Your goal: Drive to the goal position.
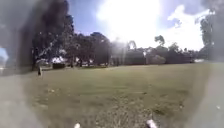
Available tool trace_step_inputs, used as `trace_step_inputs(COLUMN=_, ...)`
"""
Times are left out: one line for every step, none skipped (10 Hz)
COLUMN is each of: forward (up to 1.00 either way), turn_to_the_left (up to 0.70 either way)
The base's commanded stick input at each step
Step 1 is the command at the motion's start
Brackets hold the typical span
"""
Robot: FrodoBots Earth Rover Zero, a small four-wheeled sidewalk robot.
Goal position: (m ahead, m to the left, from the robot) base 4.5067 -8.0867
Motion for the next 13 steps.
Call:
trace_step_inputs(forward=0.7, turn_to_the_left=-0.34)
trace_step_inputs(forward=0.7, turn_to_the_left=-0.34)
trace_step_inputs(forward=0.7, turn_to_the_left=-0.34)
trace_step_inputs(forward=0.7, turn_to_the_left=-0.34)
trace_step_inputs(forward=0.7, turn_to_the_left=-0.34)
trace_step_inputs(forward=0.7, turn_to_the_left=-0.34)
trace_step_inputs(forward=0.7, turn_to_the_left=-0.33)
trace_step_inputs(forward=0.7, turn_to_the_left=-0.34)
trace_step_inputs(forward=0.7, turn_to_the_left=-0.34)
trace_step_inputs(forward=0.7, turn_to_the_left=-0.34)
trace_step_inputs(forward=0.7, turn_to_the_left=-0.34)
trace_step_inputs(forward=0.7, turn_to_the_left=-0.34)
trace_step_inputs(forward=0.7, turn_to_the_left=-0.34)
